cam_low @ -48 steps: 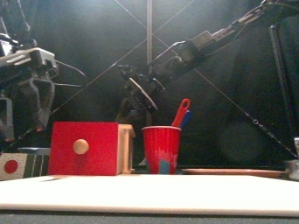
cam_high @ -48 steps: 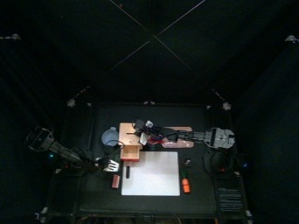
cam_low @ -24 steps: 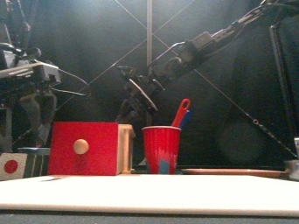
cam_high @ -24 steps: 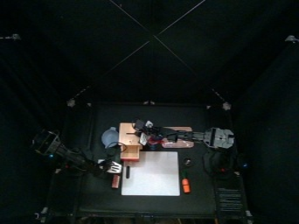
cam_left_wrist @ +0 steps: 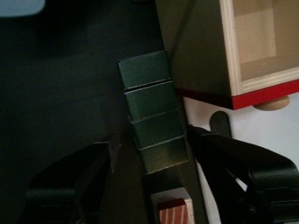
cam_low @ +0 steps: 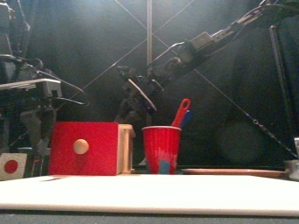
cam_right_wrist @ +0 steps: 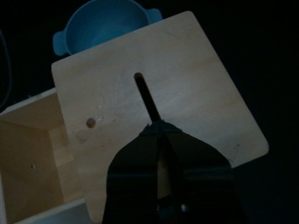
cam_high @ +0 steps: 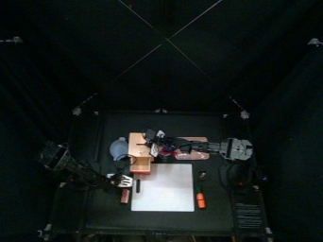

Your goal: Break apart sushi roll

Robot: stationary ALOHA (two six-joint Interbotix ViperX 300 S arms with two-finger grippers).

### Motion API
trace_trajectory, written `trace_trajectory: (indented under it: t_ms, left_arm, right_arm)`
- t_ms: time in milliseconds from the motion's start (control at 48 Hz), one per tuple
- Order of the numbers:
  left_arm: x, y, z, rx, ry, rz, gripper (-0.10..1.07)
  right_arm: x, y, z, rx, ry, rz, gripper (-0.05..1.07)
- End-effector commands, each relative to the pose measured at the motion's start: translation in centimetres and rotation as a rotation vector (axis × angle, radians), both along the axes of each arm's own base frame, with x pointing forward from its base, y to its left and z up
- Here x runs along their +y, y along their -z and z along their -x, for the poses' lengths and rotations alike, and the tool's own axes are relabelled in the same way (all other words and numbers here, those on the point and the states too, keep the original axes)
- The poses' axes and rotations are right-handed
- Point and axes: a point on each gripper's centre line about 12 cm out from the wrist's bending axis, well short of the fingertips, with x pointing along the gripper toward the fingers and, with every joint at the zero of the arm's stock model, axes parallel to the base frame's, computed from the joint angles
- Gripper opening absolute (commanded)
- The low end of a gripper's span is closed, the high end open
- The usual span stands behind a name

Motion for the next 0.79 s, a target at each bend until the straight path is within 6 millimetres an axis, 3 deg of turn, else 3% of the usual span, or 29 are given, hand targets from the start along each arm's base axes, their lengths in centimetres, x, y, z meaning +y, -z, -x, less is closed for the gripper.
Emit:
trace_trajectory:
  t_ms: [0,271,479,583,771]
  left_arm:
    - [0.0,-0.6,-0.8,-0.027,-0.008,0.004,0.95]
    - [0.5,0.1,-1.1,-0.001,-0.022,-0.012,0.9]
    - [0.5,0.3,-1.2,0.004,-0.023,-0.017,0.78]
    - [0.5,0.0,-1.2,-0.006,-0.024,-0.012,0.71]
    - [0.0,-0.9,-0.8,-0.027,-0.002,-0.004,0.7]
  right_arm:
    - [-0.2,-2.1,-0.3,-0.049,0.002,0.014,0.05]
    - [-0.2,-2.1,-0.3,-0.05,0.002,0.015,0.05]
    - [-0.2,-2.0,-0.3,-0.047,0.002,0.014,0.05]
    - [-0.2,-1.8,-0.3,-0.045,0.003,0.011,0.05]
    - [-0.2,-1.9,-0.3,-0.046,0.002,0.013,0.05]
